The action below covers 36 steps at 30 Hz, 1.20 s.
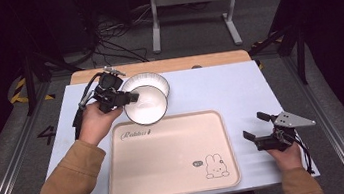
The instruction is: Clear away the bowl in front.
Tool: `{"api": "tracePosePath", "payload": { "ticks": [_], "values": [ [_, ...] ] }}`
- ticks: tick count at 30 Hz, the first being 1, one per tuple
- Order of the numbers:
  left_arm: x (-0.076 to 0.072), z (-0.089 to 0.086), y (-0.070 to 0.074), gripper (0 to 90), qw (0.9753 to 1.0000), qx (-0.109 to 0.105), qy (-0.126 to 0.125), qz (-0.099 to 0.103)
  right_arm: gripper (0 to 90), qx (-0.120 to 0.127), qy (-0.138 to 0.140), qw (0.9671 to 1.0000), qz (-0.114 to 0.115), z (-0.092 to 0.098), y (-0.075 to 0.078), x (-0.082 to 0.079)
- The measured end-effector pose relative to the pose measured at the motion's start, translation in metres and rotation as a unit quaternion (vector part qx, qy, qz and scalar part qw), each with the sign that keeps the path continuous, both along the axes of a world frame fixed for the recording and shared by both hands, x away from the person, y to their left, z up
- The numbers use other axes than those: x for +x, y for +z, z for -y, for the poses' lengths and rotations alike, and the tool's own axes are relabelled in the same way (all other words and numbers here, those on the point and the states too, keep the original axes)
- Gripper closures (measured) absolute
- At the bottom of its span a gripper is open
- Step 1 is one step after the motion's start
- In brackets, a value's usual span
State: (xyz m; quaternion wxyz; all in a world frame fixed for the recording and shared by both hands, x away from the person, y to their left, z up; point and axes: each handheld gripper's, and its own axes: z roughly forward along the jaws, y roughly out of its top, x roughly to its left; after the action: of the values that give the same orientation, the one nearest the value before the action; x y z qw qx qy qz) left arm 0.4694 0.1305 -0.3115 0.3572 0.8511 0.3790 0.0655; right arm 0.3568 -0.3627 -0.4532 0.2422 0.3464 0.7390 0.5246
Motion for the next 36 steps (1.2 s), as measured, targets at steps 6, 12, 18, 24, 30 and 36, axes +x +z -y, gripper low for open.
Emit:
{"api": "tracePosePath", "payload": {
  "ticks": [6,12,18,24,30,36],
  "values": [
    [-0.008,0.007,-0.003,81.5,0.9995,0.012,-0.029,0.003,5.5,-0.001,0.0,1.0,0.0,0.0,0.0,0.0],
    [-0.014,0.019,-0.009,81.5,0.9971,0.028,-0.071,0.005,5.5,-0.002,-0.001,1.0,0.0,0.0,0.0,0.0],
    [-0.016,0.025,-0.016,81.5,0.9959,0.03,-0.085,-0.005,5.5,-0.001,0.0,1.0,0.001,0.0,0.0,0.0],
    [-0.015,0.031,-0.029,81.4,0.9942,0.037,-0.099,-0.022,5.5,-0.002,0.0,1.0,0.001,0.0,0.0,0.0],
    [-0.015,0.035,-0.039,81.4,0.9927,0.039,-0.109,-0.033,5.5,-0.003,0.0,1.0,0.001,0.0,0.0,0.0],
    [-0.016,0.042,-0.05,81.4,0.9901,0.044,-0.124,-0.049,5.5,-0.002,-0.001,1.0,0.0,-0.001,0.0,0.0]
  ]
}}
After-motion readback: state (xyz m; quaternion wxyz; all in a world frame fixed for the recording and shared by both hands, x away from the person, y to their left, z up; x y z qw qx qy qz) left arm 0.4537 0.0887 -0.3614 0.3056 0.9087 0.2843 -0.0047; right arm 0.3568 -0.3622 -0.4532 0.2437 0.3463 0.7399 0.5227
